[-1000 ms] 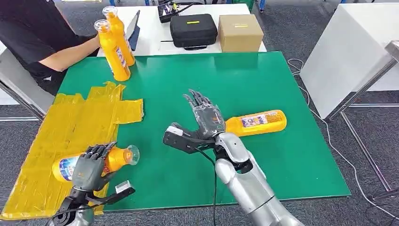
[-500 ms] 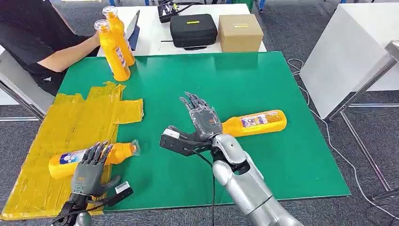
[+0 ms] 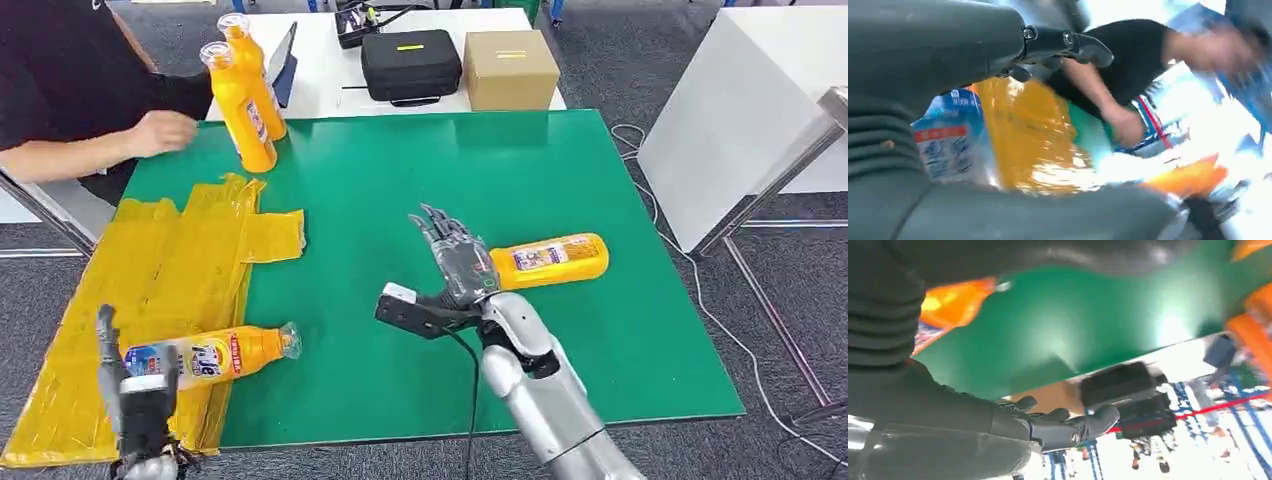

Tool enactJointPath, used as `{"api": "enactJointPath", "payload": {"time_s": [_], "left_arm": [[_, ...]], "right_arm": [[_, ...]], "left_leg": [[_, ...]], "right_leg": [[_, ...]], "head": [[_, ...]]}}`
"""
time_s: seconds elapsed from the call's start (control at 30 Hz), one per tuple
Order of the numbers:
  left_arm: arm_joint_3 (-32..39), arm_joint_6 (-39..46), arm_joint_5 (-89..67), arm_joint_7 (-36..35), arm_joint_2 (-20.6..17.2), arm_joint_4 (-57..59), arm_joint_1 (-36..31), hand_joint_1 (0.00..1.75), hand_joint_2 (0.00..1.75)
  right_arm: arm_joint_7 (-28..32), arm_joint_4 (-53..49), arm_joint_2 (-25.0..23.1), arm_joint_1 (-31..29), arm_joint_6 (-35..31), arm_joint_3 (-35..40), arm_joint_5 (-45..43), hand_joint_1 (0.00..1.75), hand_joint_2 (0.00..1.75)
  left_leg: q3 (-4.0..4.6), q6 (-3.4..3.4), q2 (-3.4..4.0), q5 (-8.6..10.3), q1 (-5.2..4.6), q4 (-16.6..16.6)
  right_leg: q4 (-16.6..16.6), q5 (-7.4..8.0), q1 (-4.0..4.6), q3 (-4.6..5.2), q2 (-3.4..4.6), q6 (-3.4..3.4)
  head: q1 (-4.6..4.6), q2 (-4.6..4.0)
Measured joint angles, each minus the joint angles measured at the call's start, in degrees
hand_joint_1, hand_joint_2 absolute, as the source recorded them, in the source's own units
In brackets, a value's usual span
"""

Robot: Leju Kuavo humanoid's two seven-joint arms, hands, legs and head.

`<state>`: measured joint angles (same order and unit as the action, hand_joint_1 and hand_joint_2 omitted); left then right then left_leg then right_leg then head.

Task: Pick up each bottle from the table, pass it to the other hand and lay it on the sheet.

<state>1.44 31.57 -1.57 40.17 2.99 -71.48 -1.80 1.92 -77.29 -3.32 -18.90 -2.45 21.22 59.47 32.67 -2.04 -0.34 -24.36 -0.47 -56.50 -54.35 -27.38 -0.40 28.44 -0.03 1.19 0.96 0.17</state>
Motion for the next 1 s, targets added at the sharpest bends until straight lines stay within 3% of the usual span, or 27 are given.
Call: {"api": "enactJointPath", "payload": {"time_s": [0.03,0.3,0.7,1.0], "left_arm": [[-0.19,-2.55,4.27,0.04,-0.33,-2.47,0.64,0.0,0.0],[0.46,-17.96,11.54,-0.33,-2.36,-10.55,1.63,0.0,0.0],[2.03,-20.99,11.73,-1.7,-2.99,-8.86,-1.6,0.0,0.0],[3.7,-22.65,12.5,-1.58,-3.28,-5.56,-3.21,0.0,0.0]], "right_arm": [[0.53,0.0,0.76,0.08,0.3,-0.94,0.02,0.0,1.75],[2.38,2.08,6.38,0.18,-0.2,-5.27,1.25,0.0,1.75],[3.82,8.63,9.65,-0.6,1.85,-7.69,4.67,0.0,1.75],[5.2,19.75,14.86,-6.85,5.24,-4.55,3.06,0.0,1.75]], "left_leg": [[0.0,0.0,-0.02,0.0,0.0,0.0],[-0.01,-0.01,-0.04,0.01,-0.01,0.0],[-0.01,0.0,-0.01,0.01,-0.01,-0.01],[0.0,-0.02,-0.01,0.02,-0.08,-0.01]], "right_leg": [[0.0,0.0,0.0,0.0,-0.01,0.0],[0.0,0.01,-0.01,-0.03,-0.03,0.01],[0.0,0.01,0.02,-0.03,-0.01,0.01],[-0.01,0.04,-0.01,-0.07,-0.02,0.05]], "head": [[0.04,0.0],[0.02,0.02],[0.0,0.0],[0.02,0.0]]}}
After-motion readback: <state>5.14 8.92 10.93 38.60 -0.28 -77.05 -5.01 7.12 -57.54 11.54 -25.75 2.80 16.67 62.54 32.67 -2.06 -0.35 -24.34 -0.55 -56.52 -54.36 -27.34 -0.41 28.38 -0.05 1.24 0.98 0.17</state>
